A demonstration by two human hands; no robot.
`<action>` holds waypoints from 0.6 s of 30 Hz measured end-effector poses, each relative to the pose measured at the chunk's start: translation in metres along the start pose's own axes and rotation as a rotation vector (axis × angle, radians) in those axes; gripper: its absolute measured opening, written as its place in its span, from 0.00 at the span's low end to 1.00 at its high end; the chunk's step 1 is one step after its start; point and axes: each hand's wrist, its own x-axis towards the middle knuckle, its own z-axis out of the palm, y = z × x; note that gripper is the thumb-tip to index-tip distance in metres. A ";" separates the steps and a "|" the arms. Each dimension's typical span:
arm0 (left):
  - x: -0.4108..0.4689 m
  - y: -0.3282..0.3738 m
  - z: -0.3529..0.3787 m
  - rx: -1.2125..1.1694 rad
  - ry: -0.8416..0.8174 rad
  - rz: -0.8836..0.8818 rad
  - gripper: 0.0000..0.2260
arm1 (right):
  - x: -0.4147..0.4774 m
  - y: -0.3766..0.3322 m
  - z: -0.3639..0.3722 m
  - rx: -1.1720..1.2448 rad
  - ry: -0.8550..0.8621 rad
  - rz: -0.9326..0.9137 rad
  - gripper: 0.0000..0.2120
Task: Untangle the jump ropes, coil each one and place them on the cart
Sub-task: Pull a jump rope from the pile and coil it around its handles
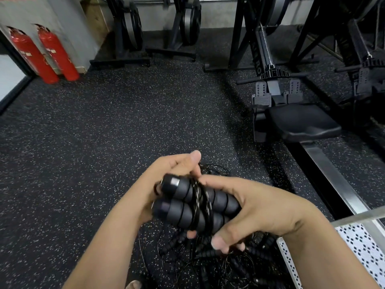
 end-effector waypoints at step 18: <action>0.011 -0.031 0.014 0.628 0.076 -0.065 0.15 | 0.026 0.031 -0.017 -0.327 0.982 0.108 0.20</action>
